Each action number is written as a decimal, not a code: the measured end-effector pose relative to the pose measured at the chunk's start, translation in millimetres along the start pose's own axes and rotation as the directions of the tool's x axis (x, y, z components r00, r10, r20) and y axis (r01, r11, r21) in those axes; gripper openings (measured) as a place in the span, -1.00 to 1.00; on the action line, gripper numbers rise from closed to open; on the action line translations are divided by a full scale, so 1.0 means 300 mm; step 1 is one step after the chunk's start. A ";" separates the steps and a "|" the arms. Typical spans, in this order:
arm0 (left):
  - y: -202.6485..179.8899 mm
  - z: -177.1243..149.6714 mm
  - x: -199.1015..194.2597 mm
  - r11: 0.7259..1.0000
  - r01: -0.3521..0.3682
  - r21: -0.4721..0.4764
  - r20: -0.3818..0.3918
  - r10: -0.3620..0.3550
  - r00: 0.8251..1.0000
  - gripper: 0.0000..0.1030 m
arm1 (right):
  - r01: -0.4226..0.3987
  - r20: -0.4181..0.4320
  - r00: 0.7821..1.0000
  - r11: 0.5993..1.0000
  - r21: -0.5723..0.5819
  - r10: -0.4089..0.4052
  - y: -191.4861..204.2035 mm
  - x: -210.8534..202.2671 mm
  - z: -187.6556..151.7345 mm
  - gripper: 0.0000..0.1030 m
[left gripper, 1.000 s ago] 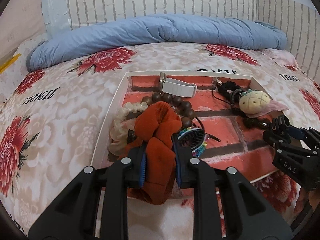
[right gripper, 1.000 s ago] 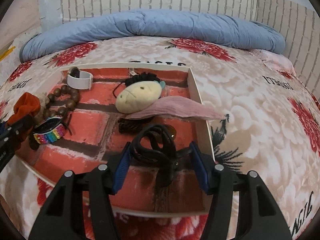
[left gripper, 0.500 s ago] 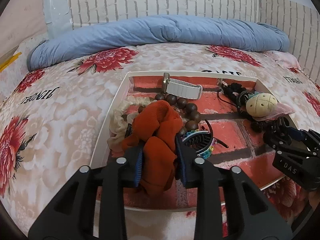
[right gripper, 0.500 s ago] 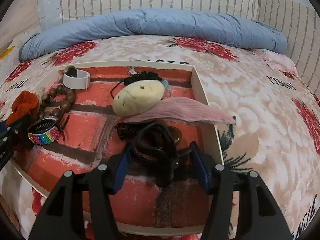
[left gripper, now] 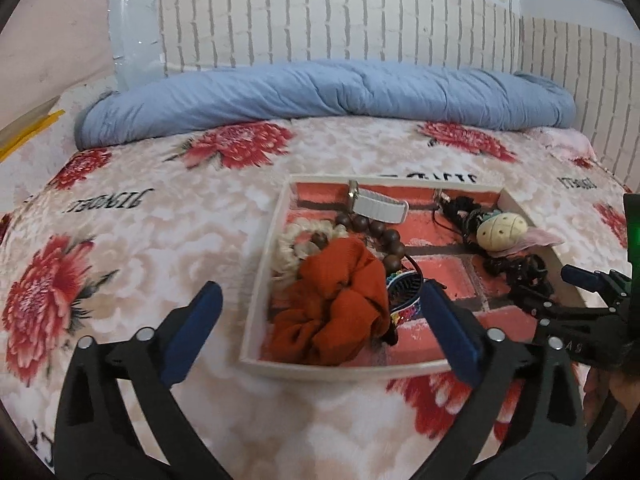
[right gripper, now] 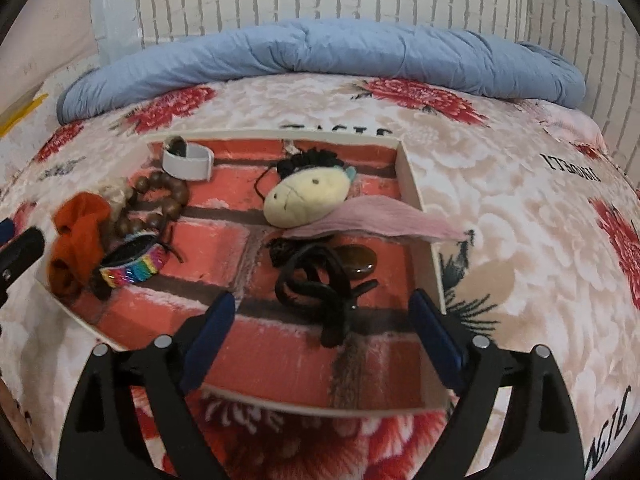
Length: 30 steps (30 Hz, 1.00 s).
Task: Organize jewelry
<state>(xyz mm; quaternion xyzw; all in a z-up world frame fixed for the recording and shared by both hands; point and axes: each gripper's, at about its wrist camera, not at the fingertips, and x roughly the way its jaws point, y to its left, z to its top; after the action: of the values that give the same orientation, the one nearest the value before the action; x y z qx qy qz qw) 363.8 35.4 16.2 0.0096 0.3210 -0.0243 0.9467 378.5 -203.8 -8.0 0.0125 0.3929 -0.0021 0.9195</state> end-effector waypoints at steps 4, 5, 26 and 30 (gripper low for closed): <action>0.039 -0.013 -0.088 1.000 -0.002 -0.022 0.011 0.002 1.000 0.90 | -0.006 0.038 0.999 1.000 -0.003 0.006 -0.009 -0.088 -0.022 0.89; 0.047 -0.020 -0.109 1.000 -0.002 -0.025 0.015 0.002 1.000 0.90 | -0.009 0.046 0.999 1.000 -0.005 0.009 -0.012 -0.107 -0.031 0.89; 0.007 -0.393 -0.499 0.995 -0.047 -0.090 0.132 0.059 0.989 0.90 | -0.024 0.216 0.976 1.000 0.008 0.022 -0.102 -0.475 -0.426 0.92; -0.011 -0.446 -0.573 0.993 -0.029 -0.113 0.175 0.049 0.983 0.90 | -0.027 0.272 0.962 0.999 0.019 0.021 -0.125 -0.572 -0.470 0.92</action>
<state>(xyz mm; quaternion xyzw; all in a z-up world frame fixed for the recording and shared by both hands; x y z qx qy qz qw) 146.2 43.6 14.5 -0.0387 0.2358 0.0113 0.9710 157.4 -238.8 17.8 0.0274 0.2626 0.0029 0.9645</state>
